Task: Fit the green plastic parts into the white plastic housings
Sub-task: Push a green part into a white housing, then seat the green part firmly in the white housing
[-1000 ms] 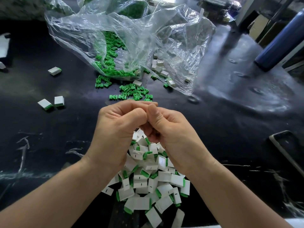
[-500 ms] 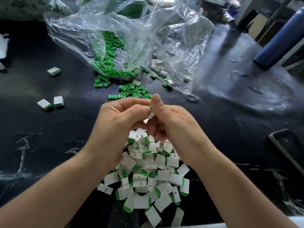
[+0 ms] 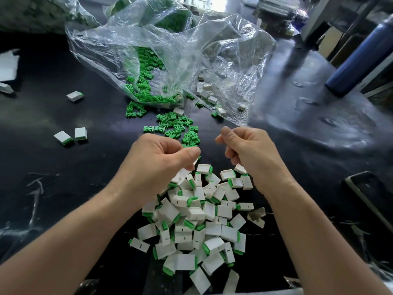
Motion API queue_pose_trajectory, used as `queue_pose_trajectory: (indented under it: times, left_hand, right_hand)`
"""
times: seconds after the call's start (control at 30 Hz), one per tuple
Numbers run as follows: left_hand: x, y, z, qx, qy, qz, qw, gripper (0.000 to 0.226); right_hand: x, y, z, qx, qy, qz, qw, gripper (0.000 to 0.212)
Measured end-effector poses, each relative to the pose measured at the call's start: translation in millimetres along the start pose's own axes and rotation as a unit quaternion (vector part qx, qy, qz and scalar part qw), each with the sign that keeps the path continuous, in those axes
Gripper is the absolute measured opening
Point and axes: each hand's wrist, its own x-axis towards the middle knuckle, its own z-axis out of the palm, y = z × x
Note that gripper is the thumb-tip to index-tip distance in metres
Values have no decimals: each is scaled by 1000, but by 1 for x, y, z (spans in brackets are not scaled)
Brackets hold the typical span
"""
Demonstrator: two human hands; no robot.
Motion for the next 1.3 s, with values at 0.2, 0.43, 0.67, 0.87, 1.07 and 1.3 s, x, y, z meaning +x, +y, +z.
queue_pose_trajectory:
  times: [0.2,0.43,0.67,0.87,1.07,1.3]
  left_hand:
    - [-5,6,-3,-9,-78,42,996,25]
    - [-2,1,-2,24,-53,54,997,17]
    - [-1,-1,1,26,-28,55,998,16]
    - [-1,-1,0,16,-24,55,998,17]
    - [-1,-1,-1,-2,-21,59,998,20]
    - [0,-2,2,-21,-30,47,998,21]
  right_hand:
    - [4,11,2,-96,8,-11,995,26]
    - [5,12,1,-200,18,-41,979,22]
    - [7,12,5,-254,40,-78,963,16]
    - [14,14,9,-257,47,-101,960,19]
    - [51,0,10,-270,68,-125,952,27]
    - [115,-19,26,-289,53,-143,945,31]
